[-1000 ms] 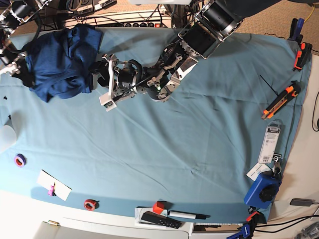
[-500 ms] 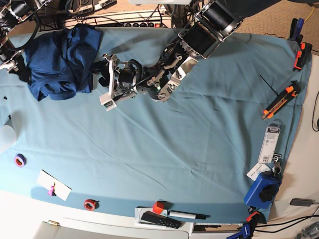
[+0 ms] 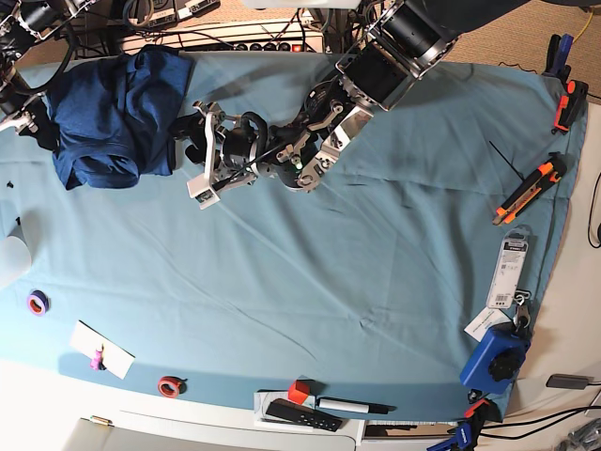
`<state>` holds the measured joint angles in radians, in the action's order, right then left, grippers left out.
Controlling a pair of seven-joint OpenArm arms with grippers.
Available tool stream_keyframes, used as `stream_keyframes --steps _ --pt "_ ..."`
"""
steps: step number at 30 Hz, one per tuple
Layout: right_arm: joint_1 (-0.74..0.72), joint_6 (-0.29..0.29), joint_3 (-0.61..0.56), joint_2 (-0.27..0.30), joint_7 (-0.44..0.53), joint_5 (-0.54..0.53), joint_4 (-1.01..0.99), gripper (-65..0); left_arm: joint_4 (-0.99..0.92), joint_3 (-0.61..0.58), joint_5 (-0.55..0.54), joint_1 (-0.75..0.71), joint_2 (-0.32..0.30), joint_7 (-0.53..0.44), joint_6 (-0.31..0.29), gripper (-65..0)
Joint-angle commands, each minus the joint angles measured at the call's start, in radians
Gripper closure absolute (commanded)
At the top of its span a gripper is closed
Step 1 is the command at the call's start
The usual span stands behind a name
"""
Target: Layout the t-shirt on the table in an organized manner, then fold the t-shirt properly
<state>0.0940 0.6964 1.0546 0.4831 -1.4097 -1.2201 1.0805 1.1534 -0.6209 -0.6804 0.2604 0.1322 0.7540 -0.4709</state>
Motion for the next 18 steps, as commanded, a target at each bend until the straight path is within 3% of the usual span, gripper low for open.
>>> stream_keyframes --steps 1,3,5,12,15,18 --pt "-0.006 0.002 0.007 0.038 0.013 -0.050 0.018 -2.3 0.016 0.001 -0.018 0.016 0.025 -0.020 -0.011 -34.3" --pt "-0.006 0.002 0.007 0.054 0.013 -0.095 0.018 -15.1 0.016 0.001 -0.009 0.017 0.025 -0.018 -0.011 -34.3" --pt "-0.006 0.002 0.007 0.080 0.013 -0.124 0.018 -21.8 0.016 0.001 0.014 0.017 0.025 -0.018 -0.011 -34.3" --pt "-0.006 0.002 0.009 0.183 0.013 -0.130 0.018 -22.0 0.016 0.001 0.022 0.016 0.025 0.015 0.011 -34.3" --pt "-0.006 0.002 0.008 0.187 0.013 -0.135 0.018 -22.0 0.016 0.001 0.010 0.016 0.025 0.028 0.007 -34.3" --pt "-0.005 0.002 0.009 0.172 0.013 -0.251 0.018 -21.9 0.016 0.002 0.012 0.017 0.025 0.031 0.007 -34.3"
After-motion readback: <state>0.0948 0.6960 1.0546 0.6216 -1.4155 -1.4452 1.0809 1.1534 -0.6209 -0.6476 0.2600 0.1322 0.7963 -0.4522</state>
